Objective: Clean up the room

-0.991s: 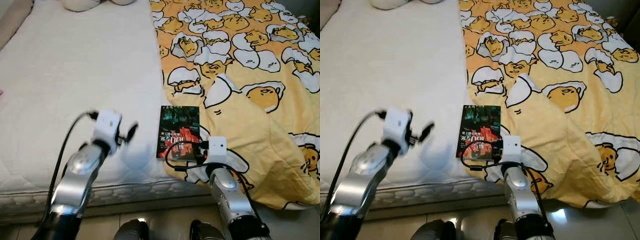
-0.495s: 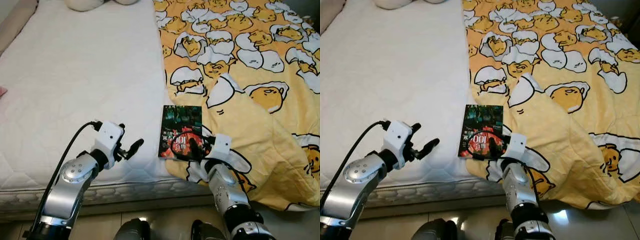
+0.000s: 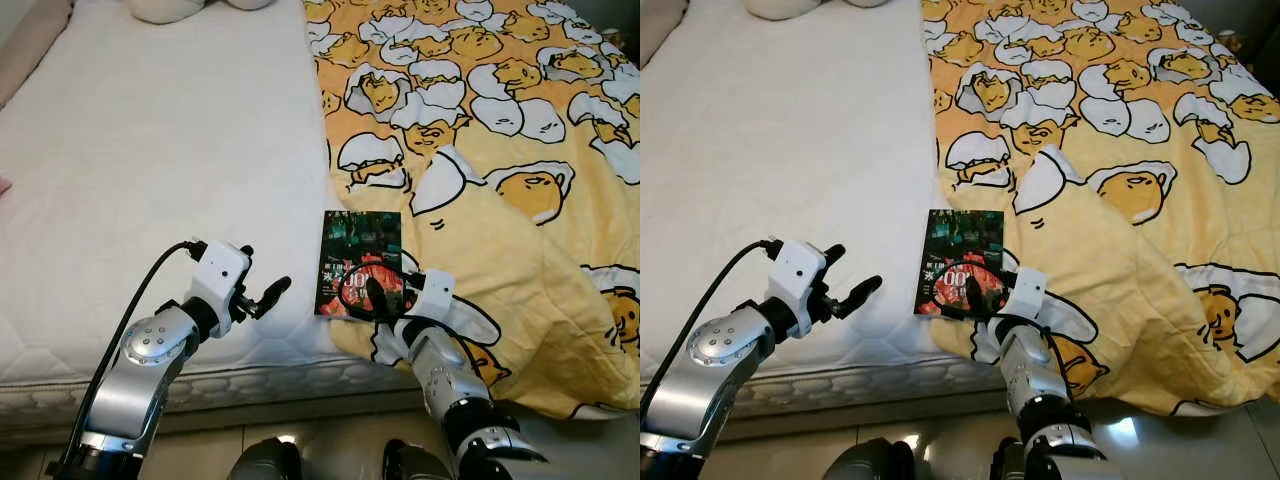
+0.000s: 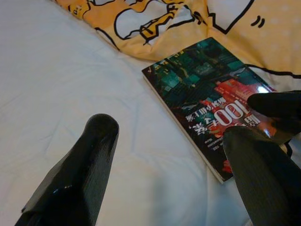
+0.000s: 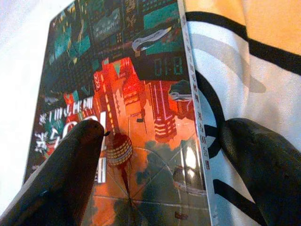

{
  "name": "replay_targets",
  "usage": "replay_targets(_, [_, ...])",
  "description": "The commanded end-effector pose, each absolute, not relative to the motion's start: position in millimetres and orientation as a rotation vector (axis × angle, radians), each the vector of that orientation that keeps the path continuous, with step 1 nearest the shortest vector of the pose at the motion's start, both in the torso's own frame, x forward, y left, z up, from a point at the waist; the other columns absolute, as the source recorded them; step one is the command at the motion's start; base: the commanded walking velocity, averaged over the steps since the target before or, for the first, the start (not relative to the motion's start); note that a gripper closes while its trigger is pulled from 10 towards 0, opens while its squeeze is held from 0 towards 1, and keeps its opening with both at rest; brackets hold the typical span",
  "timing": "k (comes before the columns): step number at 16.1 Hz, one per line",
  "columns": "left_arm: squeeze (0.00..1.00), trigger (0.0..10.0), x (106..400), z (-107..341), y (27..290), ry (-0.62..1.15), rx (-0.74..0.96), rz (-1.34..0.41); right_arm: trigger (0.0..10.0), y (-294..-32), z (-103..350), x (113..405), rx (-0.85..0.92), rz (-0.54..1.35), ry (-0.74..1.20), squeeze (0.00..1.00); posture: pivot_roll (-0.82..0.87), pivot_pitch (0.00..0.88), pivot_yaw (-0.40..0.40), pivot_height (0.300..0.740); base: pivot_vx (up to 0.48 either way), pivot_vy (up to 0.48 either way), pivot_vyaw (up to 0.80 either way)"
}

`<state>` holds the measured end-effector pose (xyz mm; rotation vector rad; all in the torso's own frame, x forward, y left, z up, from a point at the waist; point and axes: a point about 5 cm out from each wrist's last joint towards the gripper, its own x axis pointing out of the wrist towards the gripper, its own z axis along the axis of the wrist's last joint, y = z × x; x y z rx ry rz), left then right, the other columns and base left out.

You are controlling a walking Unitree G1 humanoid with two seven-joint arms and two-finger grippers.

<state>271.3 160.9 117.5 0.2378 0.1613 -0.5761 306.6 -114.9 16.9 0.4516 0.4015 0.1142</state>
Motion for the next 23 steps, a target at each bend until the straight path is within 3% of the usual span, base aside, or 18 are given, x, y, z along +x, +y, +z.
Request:
replay_targets(1, [0.0,10.0,268.6,116.9,159.7,0.172,0.238,-0.592,10.0,-108.7,9.9,301.9,0.492,0.124,0.451,0.0,0.13,0.18,0.094,0.74,0.0,0.0,0.0])
replay_targets(9, [0.0,10.0,270.2,118.1,158.3,0.166,0.242,-0.589,10.0,-85.5,9.4,301.2,0.553,0.215,0.489,0.0,0.13,0.177,0.096,0.74,0.0,0.0,0.0])
replay_targets(10, [0.0,10.0,270.5,118.0,157.6,0.166,0.241,-0.589,3.0,-83.9,10.1,301.7,0.549,0.225,0.488,0.0,0.13,0.176,0.094,0.74,0.0,0.0,0.0])
replay_targets(11, [0.0,10.0,270.4,117.7,157.0,0.166,0.24,-0.589,0.0,-83.1,10.3,301.8,0.548,0.229,0.489,0.0,0.13,0.176,0.093,0.74,0.0,0.0,0.0])
replay_targets(23, [0.0,10.0,272.2,115.3,152.9,0.17,0.237,-0.592,0.0,-68.0,16.8,302.2,0.617,0.301,0.454,0.0,0.12,0.172,0.089,0.74,0.0,0.0,0.0])
